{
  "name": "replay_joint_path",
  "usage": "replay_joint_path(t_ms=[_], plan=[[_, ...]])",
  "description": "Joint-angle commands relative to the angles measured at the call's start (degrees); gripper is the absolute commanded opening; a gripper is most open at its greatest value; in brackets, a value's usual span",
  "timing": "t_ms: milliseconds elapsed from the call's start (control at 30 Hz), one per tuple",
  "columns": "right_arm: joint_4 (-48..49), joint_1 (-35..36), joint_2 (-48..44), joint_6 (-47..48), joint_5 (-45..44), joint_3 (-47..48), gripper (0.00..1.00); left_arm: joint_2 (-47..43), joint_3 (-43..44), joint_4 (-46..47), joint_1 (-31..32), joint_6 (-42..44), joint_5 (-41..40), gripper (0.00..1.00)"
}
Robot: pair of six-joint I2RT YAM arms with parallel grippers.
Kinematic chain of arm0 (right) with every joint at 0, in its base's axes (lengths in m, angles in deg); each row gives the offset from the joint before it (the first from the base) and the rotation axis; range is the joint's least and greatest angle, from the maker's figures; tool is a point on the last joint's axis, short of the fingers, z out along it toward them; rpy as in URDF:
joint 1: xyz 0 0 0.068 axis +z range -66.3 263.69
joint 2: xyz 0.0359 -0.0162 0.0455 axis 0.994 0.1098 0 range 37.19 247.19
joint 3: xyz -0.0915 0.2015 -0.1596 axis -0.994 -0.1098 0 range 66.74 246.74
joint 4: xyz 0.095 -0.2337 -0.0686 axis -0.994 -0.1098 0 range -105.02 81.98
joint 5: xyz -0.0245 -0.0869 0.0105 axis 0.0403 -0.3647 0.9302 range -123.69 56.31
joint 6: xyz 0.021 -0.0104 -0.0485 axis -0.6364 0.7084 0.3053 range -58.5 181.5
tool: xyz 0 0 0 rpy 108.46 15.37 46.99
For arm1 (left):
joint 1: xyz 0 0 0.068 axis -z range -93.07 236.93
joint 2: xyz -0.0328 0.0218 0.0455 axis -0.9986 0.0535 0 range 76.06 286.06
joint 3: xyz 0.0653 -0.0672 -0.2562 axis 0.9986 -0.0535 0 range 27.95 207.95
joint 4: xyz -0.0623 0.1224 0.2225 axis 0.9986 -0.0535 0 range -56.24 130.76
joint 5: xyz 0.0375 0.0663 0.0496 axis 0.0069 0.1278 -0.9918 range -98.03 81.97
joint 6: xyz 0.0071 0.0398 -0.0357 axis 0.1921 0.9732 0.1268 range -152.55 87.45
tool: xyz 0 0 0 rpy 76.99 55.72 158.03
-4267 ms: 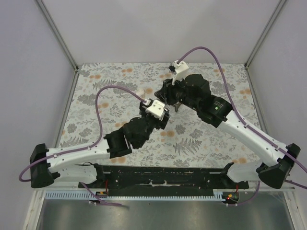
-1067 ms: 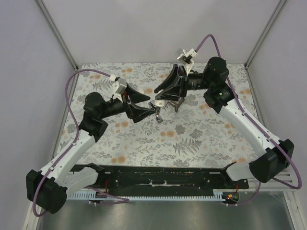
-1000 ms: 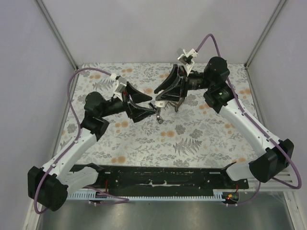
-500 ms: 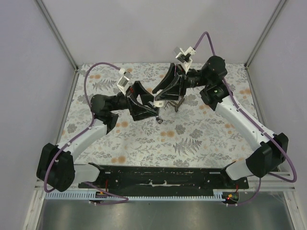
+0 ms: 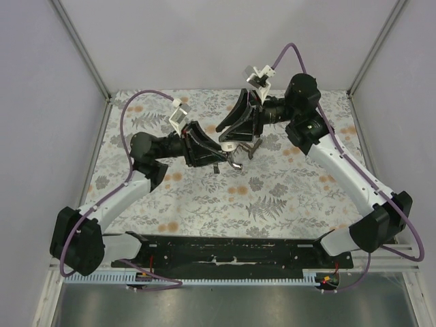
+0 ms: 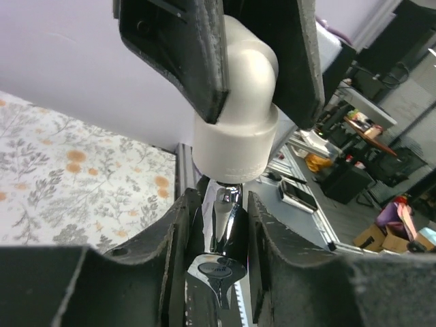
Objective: Install the water faucets
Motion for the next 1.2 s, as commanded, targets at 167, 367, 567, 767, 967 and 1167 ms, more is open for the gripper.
replay_joint_path(t_ms=[167,367,567,767,967,1167], plan=[[-33.96,2.38,-2.55,23.02,-34.39,5.05,0.0,-15.79,8.36,-53.52,5.31,44.54,-33.74,0.02],[-39.16,10.55,-0.45,22.52,-69.98,4.18,0.0,-15.37,11.0,-60.76,21.37,56.5,-71.28,0.02],[-38.11,12.58,1.4,9.08,-86.28,1.72,0.0,-8.17,11.45,-53.4,35.71,64.67,-104.16,0.02],[-35.83,12.5,1.31,5.29,-80.33,1.45,0.08,-6.47,8.64,-47.22,37.76,70.68,-105.63,0.02],[-31.62,4.7,-2.99,4.23,-58.48,0.4,0.62,-12.71,5.39,-54.94,27.93,60.41,-86.76,0.02],[-22.82,-3.32,-6.51,8.17,-28.42,-2.51,0.84,-18.08,1.87,-56.71,13.95,54.16,-52.83,0.02]])
